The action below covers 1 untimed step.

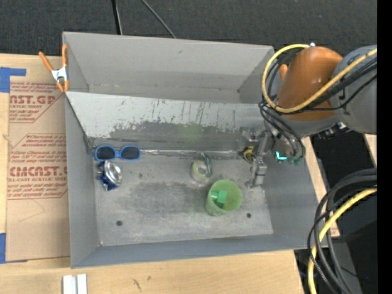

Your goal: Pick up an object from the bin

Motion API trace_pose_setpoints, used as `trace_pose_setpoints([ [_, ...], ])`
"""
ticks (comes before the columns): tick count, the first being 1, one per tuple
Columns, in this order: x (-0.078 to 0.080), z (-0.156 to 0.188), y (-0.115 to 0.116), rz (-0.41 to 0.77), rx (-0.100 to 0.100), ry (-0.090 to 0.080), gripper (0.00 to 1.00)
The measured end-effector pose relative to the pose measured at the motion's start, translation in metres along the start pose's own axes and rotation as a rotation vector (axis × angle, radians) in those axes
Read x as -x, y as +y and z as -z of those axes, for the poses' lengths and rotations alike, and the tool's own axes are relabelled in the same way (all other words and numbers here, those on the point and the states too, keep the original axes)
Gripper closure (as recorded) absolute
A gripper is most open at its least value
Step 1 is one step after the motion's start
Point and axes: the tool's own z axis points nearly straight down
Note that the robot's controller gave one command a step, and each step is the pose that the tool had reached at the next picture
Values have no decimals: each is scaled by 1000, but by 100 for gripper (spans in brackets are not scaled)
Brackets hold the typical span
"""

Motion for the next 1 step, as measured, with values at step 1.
trace_pose_setpoints([
  [1,-42,-78,41,124,-5,-5,0],
])
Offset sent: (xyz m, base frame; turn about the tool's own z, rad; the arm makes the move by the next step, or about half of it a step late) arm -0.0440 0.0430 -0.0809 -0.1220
